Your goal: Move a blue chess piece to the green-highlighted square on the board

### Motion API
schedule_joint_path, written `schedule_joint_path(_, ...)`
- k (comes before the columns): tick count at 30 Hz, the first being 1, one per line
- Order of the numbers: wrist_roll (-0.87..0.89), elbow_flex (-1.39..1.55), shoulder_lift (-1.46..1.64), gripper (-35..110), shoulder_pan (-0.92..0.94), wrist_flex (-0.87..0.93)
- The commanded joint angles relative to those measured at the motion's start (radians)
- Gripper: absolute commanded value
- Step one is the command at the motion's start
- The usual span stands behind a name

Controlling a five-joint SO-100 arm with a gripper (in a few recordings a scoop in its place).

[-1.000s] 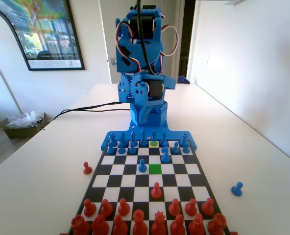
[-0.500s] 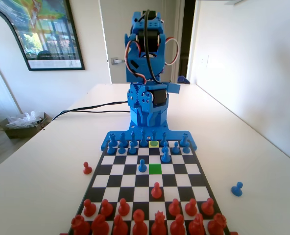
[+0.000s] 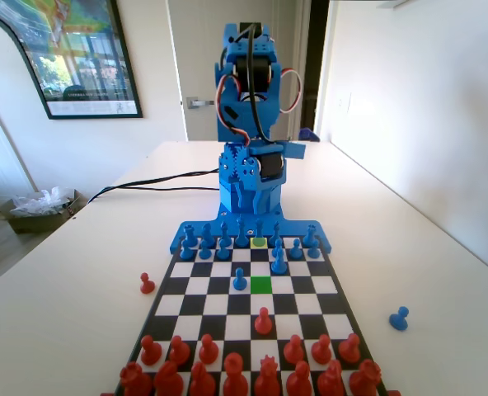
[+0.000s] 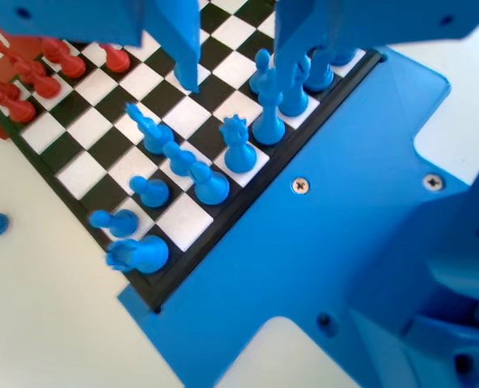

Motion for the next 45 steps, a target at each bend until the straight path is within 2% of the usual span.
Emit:
schedule_joint_path(1,-0.005,-0.006,0.002,13,0.006,-0.012)
schedule_joint_path(13,0.008,-0.026,-0.104,12,0.011,-0.075)
schedule_joint_path(33,0.101,-0.095,-0.14,12,-0.055,-0.032)
schedule_joint_path(45,0.144,-0.138,-0.273,12,-0.046,-0.094)
